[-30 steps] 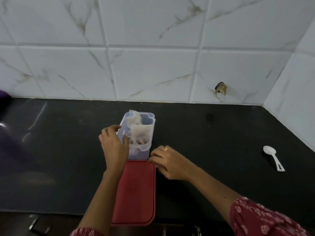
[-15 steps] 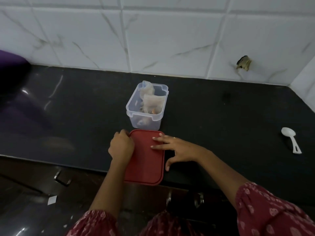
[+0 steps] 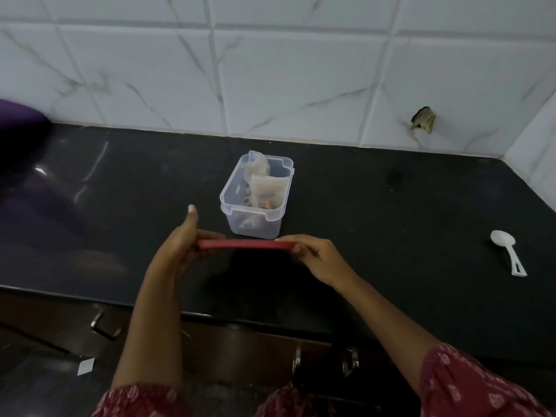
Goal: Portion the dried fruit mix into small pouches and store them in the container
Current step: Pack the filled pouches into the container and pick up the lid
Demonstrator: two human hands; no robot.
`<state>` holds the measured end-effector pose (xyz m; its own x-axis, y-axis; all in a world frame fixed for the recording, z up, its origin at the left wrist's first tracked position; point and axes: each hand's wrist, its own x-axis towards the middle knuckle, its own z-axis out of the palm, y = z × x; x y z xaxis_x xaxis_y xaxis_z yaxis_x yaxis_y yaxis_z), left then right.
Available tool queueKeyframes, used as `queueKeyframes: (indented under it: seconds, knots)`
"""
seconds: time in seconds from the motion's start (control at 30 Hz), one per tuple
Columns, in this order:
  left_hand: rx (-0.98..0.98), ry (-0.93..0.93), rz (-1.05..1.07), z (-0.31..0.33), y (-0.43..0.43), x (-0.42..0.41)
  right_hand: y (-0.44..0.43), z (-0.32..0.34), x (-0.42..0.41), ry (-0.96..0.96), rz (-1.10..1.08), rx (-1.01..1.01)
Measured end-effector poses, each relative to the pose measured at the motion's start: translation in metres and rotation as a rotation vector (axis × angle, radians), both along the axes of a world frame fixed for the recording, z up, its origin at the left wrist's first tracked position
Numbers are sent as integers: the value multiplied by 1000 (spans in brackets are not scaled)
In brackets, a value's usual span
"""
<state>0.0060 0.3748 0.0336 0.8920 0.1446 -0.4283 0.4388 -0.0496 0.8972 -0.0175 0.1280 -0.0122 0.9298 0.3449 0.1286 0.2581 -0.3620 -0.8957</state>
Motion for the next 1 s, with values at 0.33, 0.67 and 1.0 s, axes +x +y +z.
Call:
queueKeyframes:
  seconds: [0.33,0.67,1.0]
  knots:
    - [342,-291,-75,32,-26,27,26,44,37,-34,-456,225]
    - [673,-530,110,13,-43,70,43,50,105,72,-619,61]
    - [702,-423,139,4,-49,95,48,49,129,169,-684,-115]
